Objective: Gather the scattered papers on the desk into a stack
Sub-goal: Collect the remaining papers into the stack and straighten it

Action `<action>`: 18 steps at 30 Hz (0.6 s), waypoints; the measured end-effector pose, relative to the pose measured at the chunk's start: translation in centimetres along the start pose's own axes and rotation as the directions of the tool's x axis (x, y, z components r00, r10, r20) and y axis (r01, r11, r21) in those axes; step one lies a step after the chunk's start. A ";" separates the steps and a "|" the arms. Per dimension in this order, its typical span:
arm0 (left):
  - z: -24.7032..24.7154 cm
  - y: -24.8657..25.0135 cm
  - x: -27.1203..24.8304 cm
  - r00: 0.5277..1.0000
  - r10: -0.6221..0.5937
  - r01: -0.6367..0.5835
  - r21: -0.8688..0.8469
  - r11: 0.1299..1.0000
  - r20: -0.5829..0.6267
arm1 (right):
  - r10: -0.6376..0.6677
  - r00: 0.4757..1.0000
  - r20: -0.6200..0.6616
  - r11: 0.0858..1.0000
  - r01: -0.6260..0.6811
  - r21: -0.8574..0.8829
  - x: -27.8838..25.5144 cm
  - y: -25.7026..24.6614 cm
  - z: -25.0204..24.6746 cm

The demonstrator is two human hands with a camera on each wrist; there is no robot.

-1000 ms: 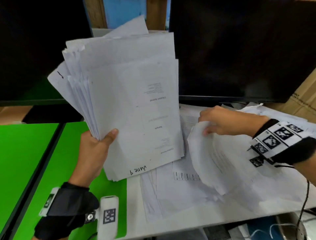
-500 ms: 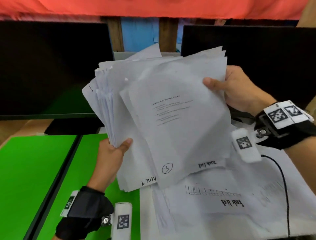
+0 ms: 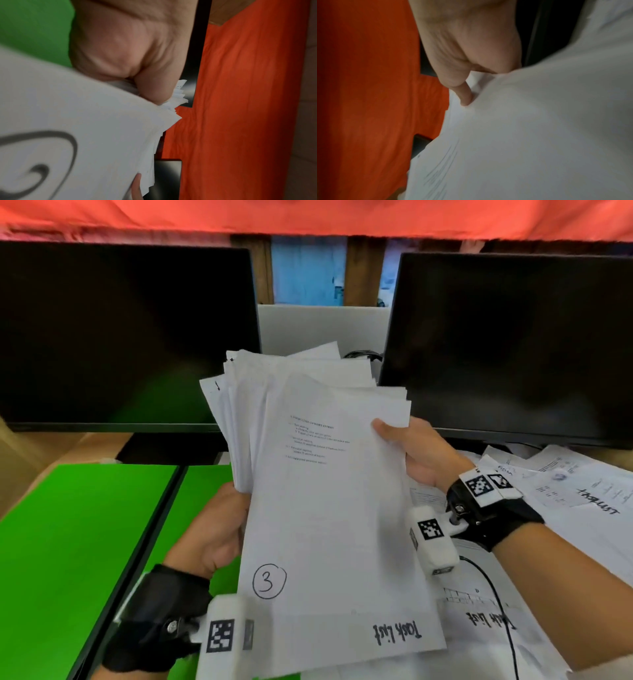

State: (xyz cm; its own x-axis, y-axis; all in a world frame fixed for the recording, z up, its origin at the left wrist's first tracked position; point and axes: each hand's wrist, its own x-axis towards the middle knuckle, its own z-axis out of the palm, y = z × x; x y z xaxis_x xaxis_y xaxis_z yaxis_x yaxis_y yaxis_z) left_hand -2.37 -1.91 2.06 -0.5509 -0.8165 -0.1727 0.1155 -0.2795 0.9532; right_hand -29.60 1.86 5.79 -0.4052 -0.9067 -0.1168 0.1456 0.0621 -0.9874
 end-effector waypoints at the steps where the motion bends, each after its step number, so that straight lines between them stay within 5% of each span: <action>1: -0.2 0.6 0.0 1.000 0.009 -0.009 -0.015 1.000 0.016 | -0.052 0.998 -0.027 0.998 0.051 -0.022 -0.1 -0.6 0.4; 4: 0.0 2.1 0.1 0.999 0.027 -0.025 -0.046 0.999 0.035 | -0.289 0.945 -0.153 0.950 0.263 -0.170 -0.4 -2.8 1.8; 8: 1.3 2.5 0.0 0.997 0.072 -0.068 -0.153 0.986 0.026 | -0.565 0.782 -0.264 0.798 0.436 -0.416 -0.2 -2.9 3.0; 18: 2.5 2.0 -1.0 0.919 0.392 -0.394 0.171 0.903 0.046 | -0.775 0.570 -0.271 0.616 0.590 -0.522 -1.4 -2.7 4.1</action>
State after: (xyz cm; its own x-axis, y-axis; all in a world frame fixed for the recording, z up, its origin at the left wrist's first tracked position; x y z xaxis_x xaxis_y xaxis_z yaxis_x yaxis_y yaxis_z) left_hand -3.63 -0.41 4.74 -0.4985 -0.8367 0.2267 0.1805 0.1556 0.9712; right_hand -25.72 1.23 9.01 -0.5890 -0.4520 0.6699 -0.6201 -0.2789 -0.7333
